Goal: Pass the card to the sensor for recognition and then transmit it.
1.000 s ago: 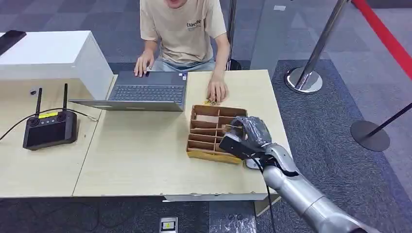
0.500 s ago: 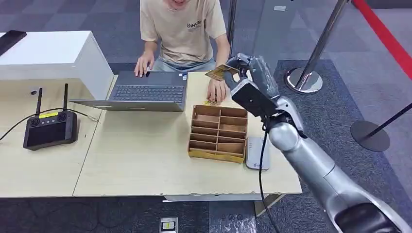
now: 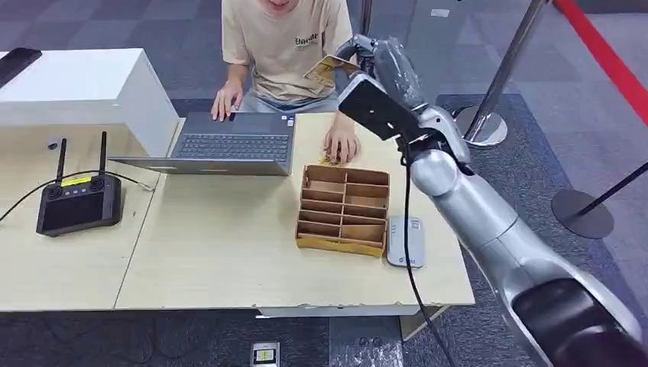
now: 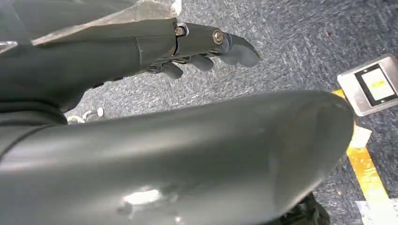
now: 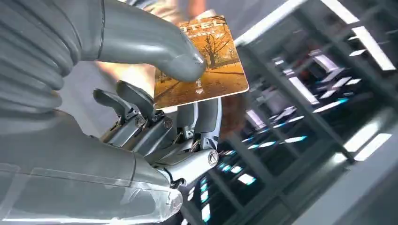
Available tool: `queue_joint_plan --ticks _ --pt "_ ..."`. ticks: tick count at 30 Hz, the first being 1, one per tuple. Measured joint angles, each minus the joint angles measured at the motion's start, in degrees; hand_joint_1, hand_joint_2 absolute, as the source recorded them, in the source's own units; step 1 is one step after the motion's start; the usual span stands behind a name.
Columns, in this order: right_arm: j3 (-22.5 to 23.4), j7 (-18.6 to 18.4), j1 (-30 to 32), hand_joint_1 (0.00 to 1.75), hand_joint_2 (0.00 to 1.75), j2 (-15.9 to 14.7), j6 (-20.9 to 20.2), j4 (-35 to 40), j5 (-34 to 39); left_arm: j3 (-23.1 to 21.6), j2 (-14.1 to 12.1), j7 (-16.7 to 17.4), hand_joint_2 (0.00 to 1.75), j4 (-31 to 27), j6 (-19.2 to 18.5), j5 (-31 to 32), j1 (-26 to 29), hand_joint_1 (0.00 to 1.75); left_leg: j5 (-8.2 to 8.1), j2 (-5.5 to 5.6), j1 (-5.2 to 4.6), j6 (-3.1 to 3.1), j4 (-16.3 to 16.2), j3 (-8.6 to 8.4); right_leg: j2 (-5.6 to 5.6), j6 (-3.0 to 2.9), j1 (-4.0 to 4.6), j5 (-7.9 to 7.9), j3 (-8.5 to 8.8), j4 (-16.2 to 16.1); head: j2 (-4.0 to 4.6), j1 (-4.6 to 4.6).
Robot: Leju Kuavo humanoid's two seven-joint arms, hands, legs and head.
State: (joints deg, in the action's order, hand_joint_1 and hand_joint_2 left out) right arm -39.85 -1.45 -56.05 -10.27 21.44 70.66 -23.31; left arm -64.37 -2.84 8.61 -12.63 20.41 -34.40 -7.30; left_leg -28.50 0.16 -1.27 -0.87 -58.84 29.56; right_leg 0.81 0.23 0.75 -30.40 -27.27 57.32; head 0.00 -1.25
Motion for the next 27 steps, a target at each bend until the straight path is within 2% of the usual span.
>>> queue_joint_plan --ticks 4,6,10,17,27 --pt "-2.77 -8.05 -3.49 1.75 1.75 1.70 4.96 -7.92 -17.52 -0.44 0.20 0.28 0.00 0.00 0.04 0.17 -0.31 0.00 0.00 0.02 0.00 0.00 0.00 0.05 0.01 0.00 0.00 0.00 -0.02 0.00 0.00 -0.04" --pt "-5.11 -10.87 -5.11 1.75 1.75 2.75 5.85 -12.18 -27.88 -0.57 0.26 0.28 0.00 0.00 0.11 -0.11 -0.47 0.00 0.00 0.01 0.00 0.00 0.00 0.05 0.01 0.00 0.00 0.00 -0.03 0.00 0.00 -0.02" --pt "-10.09 -13.63 -6.75 1.75 1.75 5.22 5.83 -18.98 -41.66 -0.61 0.31 0.63 0.00 0.00 0.11 -0.52 -0.63 0.00 0.00 0.06 0.01 0.00 0.00 0.05 0.02 0.00 0.00 -0.01 -0.05 0.00 0.00 -0.02" --pt "-15.67 -14.86 -7.51 1.75 1.75 7.71 5.88 -26.63 -47.28 -0.68 0.33 1.27 0.00 0.00 0.11 -0.66 -0.51 0.00 0.00 0.04 0.02 0.00 0.00 0.05 0.02 0.00 0.01 -0.01 -0.06 0.00 0.00 0.00" --pt "-18.25 -15.71 -7.52 1.75 1.75 8.92 7.41 -31.29 -48.40 -0.70 0.33 1.20 0.00 0.00 0.15 -0.55 -0.48 0.00 0.00 0.02 0.01 0.00 -0.01 0.04 0.02 0.00 0.00 0.00 -0.05 0.00 0.00 -0.02"
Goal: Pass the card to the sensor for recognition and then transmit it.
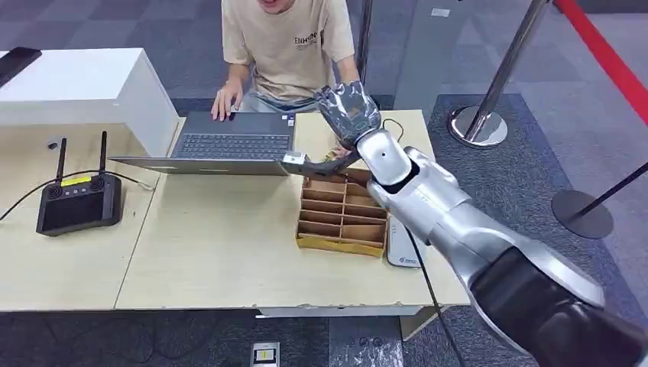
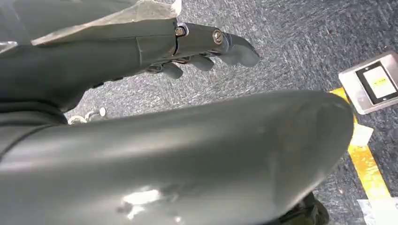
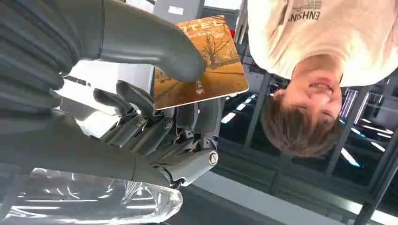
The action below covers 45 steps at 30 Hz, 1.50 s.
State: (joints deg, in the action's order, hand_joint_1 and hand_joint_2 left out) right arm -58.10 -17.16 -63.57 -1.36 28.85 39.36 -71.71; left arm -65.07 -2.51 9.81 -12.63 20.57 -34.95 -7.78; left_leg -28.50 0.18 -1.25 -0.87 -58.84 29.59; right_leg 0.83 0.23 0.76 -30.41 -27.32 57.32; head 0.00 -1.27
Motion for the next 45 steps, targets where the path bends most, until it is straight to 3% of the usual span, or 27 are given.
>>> queue_joint_plan --ticks 45 --pt "-1.38 0.07 0.29 1.75 1.75 0.09 0.31 -3.60 -2.10 -0.48 0.07 0.22 0.00 0.00 -0.33 1.09 0.06 0.00 0.00 -0.01 0.00 0.00 -0.01 -0.02 0.00 0.00 0.00 0.00 0.01 0.00 0.00 0.00"
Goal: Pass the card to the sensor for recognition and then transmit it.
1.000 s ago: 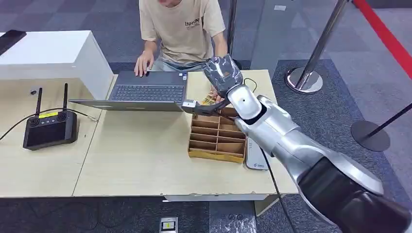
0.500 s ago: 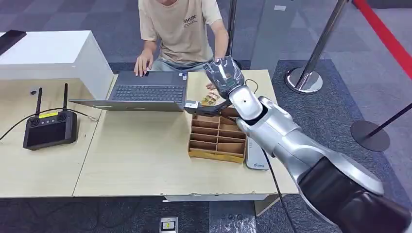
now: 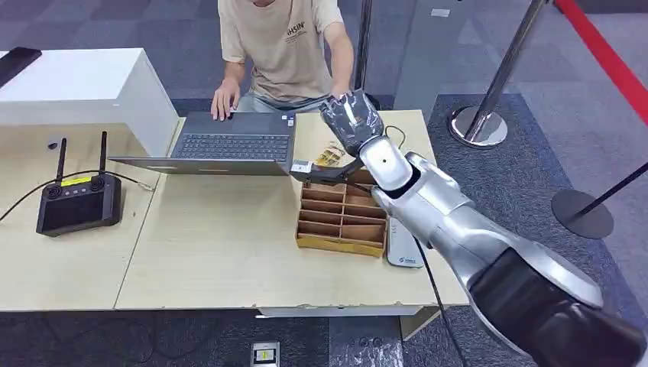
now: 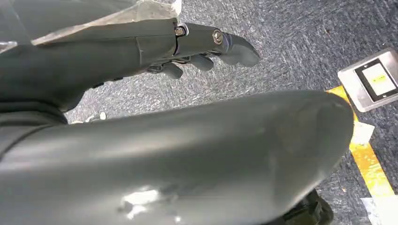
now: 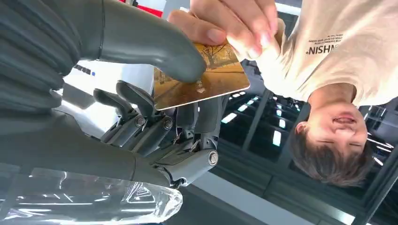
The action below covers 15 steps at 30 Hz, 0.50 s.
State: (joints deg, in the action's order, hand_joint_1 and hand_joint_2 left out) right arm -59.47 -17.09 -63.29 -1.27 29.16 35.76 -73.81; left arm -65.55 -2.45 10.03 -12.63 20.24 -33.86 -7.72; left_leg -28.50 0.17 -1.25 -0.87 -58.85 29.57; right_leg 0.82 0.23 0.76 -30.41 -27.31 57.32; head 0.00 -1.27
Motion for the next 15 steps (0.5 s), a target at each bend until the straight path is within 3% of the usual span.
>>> queue_joint_plan --ticks 1,2,3,4,9,15 --pt "0.02 0.02 0.00 1.75 1.75 0.00 -0.02 0.00 -0.02 -0.02 0.00 0.00 0.00 0.00 0.00 0.00 0.00 0.00 0.00 0.00 0.00 0.00 0.00 -0.01 0.00 0.00 0.00 0.00 0.00 0.00 0.00 0.00" --pt "0.02 0.04 0.00 1.55 1.75 0.02 -0.02 0.00 -0.02 -0.04 0.00 0.00 0.00 0.00 0.00 0.00 0.00 0.00 0.00 0.00 0.00 0.00 0.00 0.00 0.00 0.00 0.00 0.00 0.00 0.00 0.00 0.00" --pt "0.02 0.04 0.01 0.10 1.75 0.02 -0.02 0.00 0.00 -0.07 0.00 0.00 0.00 0.00 0.00 -0.02 0.00 0.00 0.00 0.00 0.00 0.00 0.00 0.00 0.00 0.00 0.00 0.00 0.00 0.00 0.00 0.00" --pt "0.02 0.07 0.02 0.00 0.00 0.02 -0.04 0.00 0.02 -0.09 0.00 0.00 0.00 0.00 0.00 -0.02 0.01 0.00 0.00 0.01 0.00 0.00 0.00 0.00 0.00 0.00 0.00 0.00 0.00 0.00 0.00 0.00" --pt "0.50 1.35 0.99 0.00 0.00 0.04 0.10 0.17 2.18 -0.13 0.00 0.00 0.00 0.00 0.00 -0.37 0.10 0.00 0.00 0.00 0.00 0.00 0.00 -0.01 0.00 0.00 0.00 0.00 0.00 0.00 0.00 0.00" --pt "3.56 1.05 4.40 0.00 0.00 -1.70 5.77 5.39 7.01 -0.13 0.00 0.09 0.00 0.00 0.00 -1.22 0.78 0.00 0.00 0.03 0.01 0.00 -0.01 -0.05 0.00 0.00 0.00 0.00 0.01 -0.02 0.00 0.00"
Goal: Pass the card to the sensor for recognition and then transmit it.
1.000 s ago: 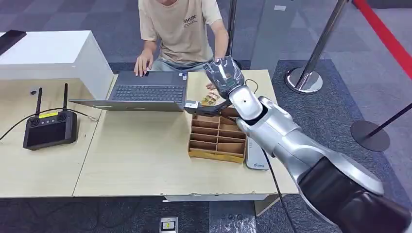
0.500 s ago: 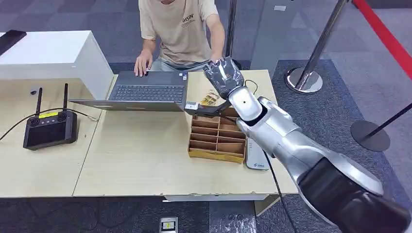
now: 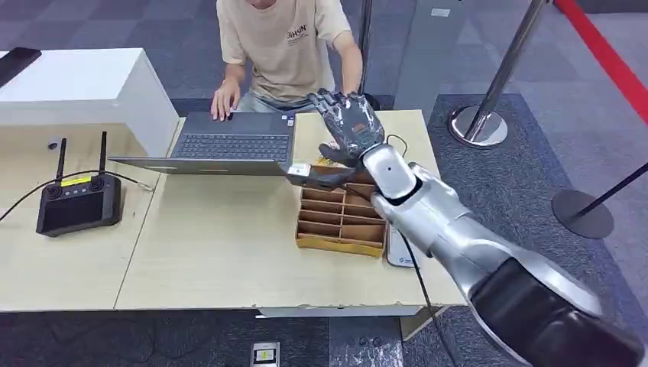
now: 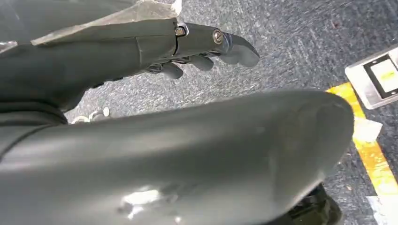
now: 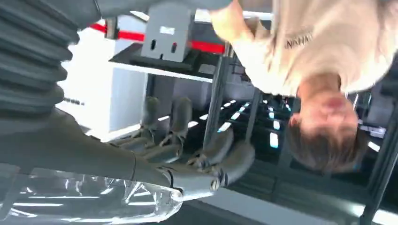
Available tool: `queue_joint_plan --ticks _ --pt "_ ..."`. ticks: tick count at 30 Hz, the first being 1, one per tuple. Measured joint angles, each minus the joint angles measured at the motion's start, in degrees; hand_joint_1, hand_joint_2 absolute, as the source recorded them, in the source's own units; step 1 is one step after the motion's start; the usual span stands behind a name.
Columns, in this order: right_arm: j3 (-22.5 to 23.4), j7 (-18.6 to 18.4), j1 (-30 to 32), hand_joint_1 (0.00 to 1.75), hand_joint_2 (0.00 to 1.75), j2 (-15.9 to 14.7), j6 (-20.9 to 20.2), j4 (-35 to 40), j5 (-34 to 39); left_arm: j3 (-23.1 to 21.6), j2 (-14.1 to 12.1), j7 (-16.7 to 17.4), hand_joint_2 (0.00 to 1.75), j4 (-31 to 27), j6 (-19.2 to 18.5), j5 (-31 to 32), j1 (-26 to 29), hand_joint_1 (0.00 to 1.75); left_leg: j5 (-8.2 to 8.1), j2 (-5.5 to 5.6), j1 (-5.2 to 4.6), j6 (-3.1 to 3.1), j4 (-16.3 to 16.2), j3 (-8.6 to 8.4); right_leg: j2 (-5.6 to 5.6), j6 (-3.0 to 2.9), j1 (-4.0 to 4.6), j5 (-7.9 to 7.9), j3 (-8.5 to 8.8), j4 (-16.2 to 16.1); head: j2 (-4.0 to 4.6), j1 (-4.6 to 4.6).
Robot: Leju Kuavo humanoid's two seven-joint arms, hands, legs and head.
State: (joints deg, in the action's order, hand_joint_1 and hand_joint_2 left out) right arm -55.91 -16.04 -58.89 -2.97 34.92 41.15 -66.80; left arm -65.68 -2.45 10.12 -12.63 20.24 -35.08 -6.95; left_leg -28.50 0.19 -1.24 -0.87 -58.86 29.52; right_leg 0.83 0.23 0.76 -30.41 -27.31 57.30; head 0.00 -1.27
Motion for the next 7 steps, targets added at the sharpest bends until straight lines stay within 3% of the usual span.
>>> queue_joint_plan --ticks 7 --pt "7.06 -1.97 6.52 0.00 0.00 -6.21 0.55 13.38 1.88 0.00 -0.02 0.50 0.00 0.02 0.00 -0.35 0.75 0.00 0.00 -0.03 -0.02 0.00 -0.01 0.02 -0.01 0.00 -0.02 0.01 0.00 -0.01 0.00 -0.02"
